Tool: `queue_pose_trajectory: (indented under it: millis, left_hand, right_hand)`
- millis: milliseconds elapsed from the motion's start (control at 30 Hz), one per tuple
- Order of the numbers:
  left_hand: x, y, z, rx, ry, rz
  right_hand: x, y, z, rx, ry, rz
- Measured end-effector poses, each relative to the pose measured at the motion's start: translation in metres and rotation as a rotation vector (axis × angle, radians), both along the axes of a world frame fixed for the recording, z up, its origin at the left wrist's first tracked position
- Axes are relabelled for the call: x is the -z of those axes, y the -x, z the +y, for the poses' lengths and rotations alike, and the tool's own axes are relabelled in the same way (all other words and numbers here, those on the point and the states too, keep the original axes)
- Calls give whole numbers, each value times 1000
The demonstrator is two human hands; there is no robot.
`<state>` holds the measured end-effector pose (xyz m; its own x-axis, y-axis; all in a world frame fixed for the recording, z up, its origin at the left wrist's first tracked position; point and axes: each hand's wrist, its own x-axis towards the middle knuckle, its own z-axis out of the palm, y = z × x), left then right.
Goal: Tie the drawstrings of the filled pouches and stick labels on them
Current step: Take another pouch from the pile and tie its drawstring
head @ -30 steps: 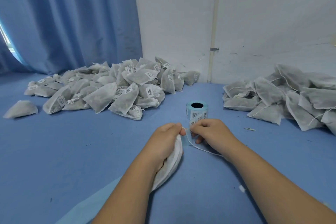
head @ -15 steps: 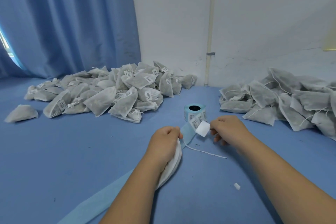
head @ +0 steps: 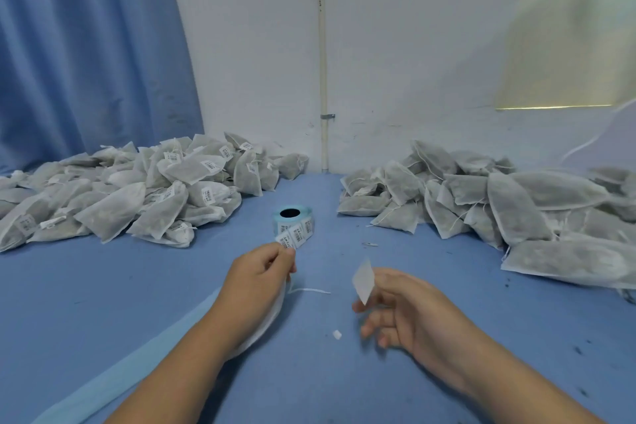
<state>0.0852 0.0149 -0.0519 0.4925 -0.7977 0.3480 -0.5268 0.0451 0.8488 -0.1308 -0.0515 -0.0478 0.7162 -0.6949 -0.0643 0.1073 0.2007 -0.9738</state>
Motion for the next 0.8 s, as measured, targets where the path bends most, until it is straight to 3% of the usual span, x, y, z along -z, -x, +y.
queue_pose_trajectory:
  millis: [167,233,333,467,600,700,800]
  left_hand:
    - [-14,64,-3,295,-69,135]
    - [-20,79,-6,372,-91,87]
    - [-26,95,-8,402,-64,88]
    - [-21,107,-12,436,-34,358]
    - [-13,90,-15,411,-44,474]
    - [-10,75,-15,469,-102,618]
    - [-12,64,-13,503,-196,603]
  right_hand:
    - [-2,7,10,-24,43,-72]
    - [-7,9,9,-16,69,-83]
    - [-10,16,2,2,50,-113]
    - [-14,23,-5,27,0,-184]
    - [-14,29,-12,71,1,-212]
    - [-15,33,-19,111,-6,-238]
    - [-14,36,-24,160,-25,-233]
